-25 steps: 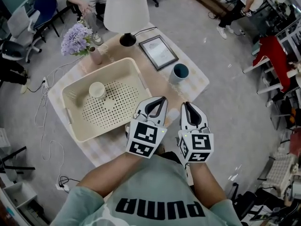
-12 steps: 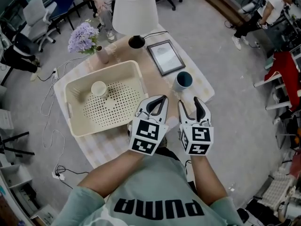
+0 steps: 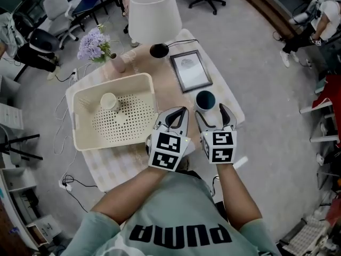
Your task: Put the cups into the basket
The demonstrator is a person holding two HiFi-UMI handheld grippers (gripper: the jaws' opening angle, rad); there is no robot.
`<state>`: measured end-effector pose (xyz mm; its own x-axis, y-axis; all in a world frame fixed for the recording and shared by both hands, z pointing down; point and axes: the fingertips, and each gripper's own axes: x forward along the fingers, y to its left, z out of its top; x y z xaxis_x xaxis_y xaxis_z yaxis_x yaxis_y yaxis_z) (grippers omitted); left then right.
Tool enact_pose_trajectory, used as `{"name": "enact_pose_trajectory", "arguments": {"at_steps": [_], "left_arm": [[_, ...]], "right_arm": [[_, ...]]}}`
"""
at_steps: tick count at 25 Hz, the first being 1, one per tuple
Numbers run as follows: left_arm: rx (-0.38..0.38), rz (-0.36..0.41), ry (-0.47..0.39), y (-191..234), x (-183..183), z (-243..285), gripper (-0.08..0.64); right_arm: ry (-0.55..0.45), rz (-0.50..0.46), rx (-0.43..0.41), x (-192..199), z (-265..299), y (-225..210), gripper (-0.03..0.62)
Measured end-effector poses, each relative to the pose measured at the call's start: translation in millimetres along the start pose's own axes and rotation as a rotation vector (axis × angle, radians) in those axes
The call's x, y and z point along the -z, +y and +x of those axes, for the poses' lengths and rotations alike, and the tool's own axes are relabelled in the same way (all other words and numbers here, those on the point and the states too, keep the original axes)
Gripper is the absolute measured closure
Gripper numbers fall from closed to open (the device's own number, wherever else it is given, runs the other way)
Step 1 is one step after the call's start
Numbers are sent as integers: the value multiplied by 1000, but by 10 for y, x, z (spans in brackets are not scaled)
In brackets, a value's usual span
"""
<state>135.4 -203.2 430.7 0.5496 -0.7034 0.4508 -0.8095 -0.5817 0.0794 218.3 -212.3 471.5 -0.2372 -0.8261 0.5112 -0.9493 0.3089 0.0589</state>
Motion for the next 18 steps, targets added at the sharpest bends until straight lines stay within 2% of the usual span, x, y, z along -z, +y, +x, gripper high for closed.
{"name": "enact_pose_trajectory", "arguments": {"at_steps": [10, 18], "left_arm": [[-80, -33, 45, 114, 54, 275, 558], [-62, -33, 56, 77, 101, 395, 558]], "right_arm": [[94, -38, -102, 190, 485, -57, 223], [148, -75, -139, 412, 697, -56, 221]]}}
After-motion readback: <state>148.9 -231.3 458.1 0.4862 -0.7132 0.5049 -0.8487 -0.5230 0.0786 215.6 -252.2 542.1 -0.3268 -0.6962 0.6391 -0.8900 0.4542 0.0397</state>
